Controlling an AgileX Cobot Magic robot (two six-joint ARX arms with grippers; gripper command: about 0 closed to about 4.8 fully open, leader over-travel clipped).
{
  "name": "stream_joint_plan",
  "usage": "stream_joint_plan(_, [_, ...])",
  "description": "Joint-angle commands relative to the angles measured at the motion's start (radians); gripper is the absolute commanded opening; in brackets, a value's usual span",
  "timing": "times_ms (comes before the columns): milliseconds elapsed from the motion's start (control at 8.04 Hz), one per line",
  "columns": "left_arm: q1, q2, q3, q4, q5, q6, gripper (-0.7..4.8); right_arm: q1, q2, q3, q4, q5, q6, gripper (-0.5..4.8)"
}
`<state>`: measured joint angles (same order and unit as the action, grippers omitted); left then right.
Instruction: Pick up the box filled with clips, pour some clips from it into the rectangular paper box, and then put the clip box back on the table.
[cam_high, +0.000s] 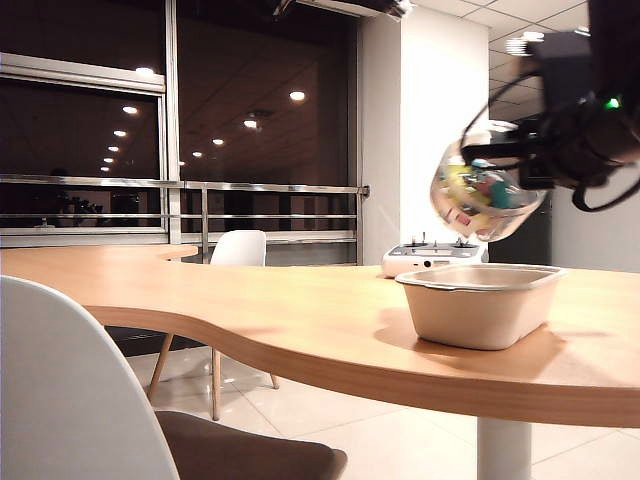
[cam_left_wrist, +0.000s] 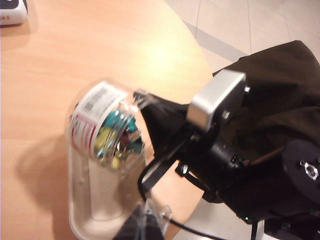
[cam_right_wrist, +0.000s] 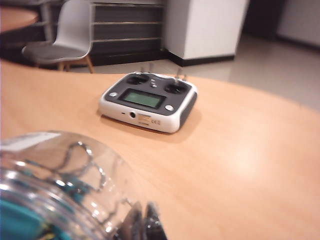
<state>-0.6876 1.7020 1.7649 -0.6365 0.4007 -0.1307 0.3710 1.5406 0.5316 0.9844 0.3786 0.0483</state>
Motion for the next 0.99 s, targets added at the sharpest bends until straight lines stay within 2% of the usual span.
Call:
stream_joint_plan(124, [-0.001,-0.005,0.002,0.001,0.004,0.0,-0.06,-0.008,-0.007,0.002,0.036,-0.026,-0.005,-0.06])
stream_joint_plan(249, [-0.001,-0.005,0.002,0.002,0.004,0.0,-0.06,-0.008,-0.007,0.002,0.037,-0.026,-0.325,-0.06])
stream_joint_plan(373, [-0.001,-0.005,0.002,0.017,0.004,0.0,-0.06,0.003,-0.008,0.002,0.121,-0.073,-1.601,-0.06])
stream_joint_plan(497, [-0.001,-0.005,0.002,0.015,0.005,0.0,-0.06,0.007,-0.007,0.004,0.111,-0.128,-1.603,-0.06])
stream_joint_plan(622, [-0.001,-0.005,0.002,0.011,0.008,0.0,-0.06,0.007,-0.007,0.005,0.104,-0.133,-1.617,-0.06])
stream_joint_plan(746, [-0.001,-0.005,0.002,-0.011,0.008,0.004,-0.06,0.007,-0.008,0.014,0.029,-0.135,-1.706,-0.06])
stream_joint_plan(870, [-0.001,-0.005,0.002,-0.018,0.008,0.012,-0.06,0.007,-0.011,0.021,0.014,-0.134,-1.708,-0.06])
stream_joint_plan(995, [-0.001,-0.005,0.002,-0.02,0.008,0.026,-0.06,0.036,-0.058,0.092,-0.071,-0.142,-1.763,-0.06])
